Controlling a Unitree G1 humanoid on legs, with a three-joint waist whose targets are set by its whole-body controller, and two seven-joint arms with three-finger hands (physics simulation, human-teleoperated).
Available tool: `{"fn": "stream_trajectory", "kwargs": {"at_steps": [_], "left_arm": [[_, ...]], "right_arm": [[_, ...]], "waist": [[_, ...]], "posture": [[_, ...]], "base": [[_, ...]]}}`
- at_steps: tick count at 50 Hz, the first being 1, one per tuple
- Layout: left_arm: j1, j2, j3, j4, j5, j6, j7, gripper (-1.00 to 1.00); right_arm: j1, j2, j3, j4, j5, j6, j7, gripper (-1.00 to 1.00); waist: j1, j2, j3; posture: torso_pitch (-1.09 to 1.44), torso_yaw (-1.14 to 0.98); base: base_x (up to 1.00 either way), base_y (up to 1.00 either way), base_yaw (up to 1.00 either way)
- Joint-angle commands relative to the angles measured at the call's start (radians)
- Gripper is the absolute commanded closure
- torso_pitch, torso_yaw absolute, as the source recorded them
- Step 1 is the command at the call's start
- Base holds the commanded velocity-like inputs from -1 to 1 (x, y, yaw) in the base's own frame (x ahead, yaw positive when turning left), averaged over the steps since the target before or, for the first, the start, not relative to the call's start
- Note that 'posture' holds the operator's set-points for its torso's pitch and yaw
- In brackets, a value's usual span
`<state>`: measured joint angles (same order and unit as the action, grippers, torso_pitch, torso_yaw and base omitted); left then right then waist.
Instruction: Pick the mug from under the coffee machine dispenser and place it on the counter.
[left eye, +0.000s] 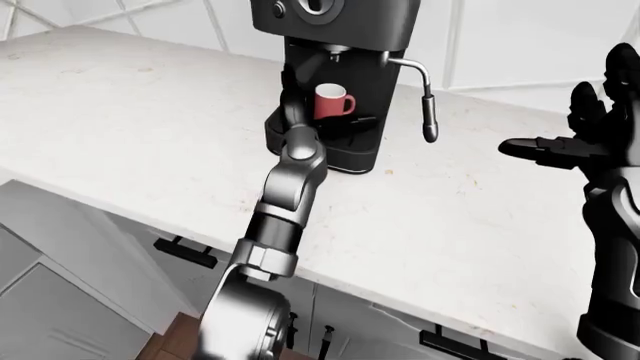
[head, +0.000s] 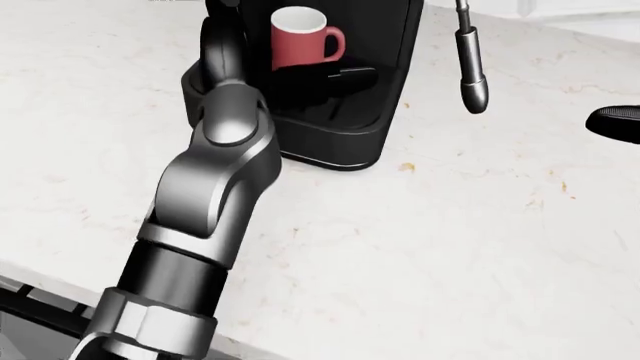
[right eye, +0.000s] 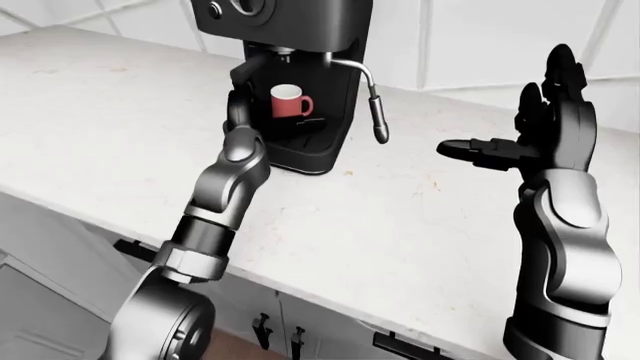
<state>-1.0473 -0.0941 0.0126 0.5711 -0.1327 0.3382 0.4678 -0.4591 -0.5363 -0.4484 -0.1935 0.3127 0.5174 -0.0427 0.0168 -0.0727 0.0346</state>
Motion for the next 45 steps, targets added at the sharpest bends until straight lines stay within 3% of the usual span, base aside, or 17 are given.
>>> {"fn": "stream_trajectory", "kwargs": {"at_steps": [1, 15, 23, 25, 28, 32, 37, 45], "left_arm": [[-0.047, -0.004, -0.001, 0.001, 0.002, -0.053, 0.003, -1.0], [-0.104, -0.021, -0.006, 0.111, 0.007, -0.111, -0.001, -1.0], [-0.176, -0.021, 0.01, 0.28, 0.007, -0.205, -0.007, -1.0], [-0.186, -0.023, 0.011, 0.307, 0.007, -0.221, -0.006, -0.65], [-0.195, -0.023, 0.013, 0.327, 0.008, -0.232, -0.005, -0.27], [-0.203, -0.026, 0.011, 0.338, 0.012, -0.238, -0.002, 0.09], [-0.202, -0.033, 0.009, 0.341, 0.014, -0.241, -0.002, 0.29], [-0.198, -0.038, 0.009, 0.343, 0.013, -0.242, -0.004, 0.3]], "right_arm": [[-0.024, -0.019, -0.013, -0.03, -0.002, -0.03, -0.002, -1.0], [-0.026, -0.021, -0.014, -0.03, -0.002, -0.028, -0.002, -1.0], [-0.026, -0.021, -0.016, -0.028, -0.001, -0.029, -0.003, -1.0], [-0.024, -0.021, -0.016, -0.029, 0.0, -0.029, -0.003, -1.0], [-0.026, -0.023, -0.018, -0.031, 0.003, -0.027, -0.003, -1.0], [-0.029, -0.027, -0.019, -0.028, 0.005, -0.027, -0.004, -1.0], [-0.025, -0.027, -0.02, -0.031, 0.007, -0.027, -0.005, -1.0], [-0.025, -0.028, -0.021, -0.031, 0.008, -0.027, -0.007, -1.0]], "waist": [[0.0, -0.007, -0.024], [0.0, -0.01, -0.026], [0.001, -0.013, -0.026], [0.001, -0.013, -0.027], [0.001, -0.014, -0.027], [0.001, -0.014, -0.028], [0.001, -0.015, -0.028], [0.001, -0.014, -0.029]], "posture": [[0.0, 0.0], [0.0, 0.0], [0.0, 0.0], [0.0, 0.0], [0.0, 0.0], [0.0, 0.0], [0.0, 0.0], [0.0, 0.0]], "base": [[0.0, 0.0, 0.0], [0.0, 0.0, 0.0], [0.0, 0.0, 0.0], [0.0, 0.0, 0.0], [0.0, 0.0, 0.0], [0.0, 0.0, 0.0], [0.0, 0.0, 0.0], [0.0, 0.0, 0.0]]}}
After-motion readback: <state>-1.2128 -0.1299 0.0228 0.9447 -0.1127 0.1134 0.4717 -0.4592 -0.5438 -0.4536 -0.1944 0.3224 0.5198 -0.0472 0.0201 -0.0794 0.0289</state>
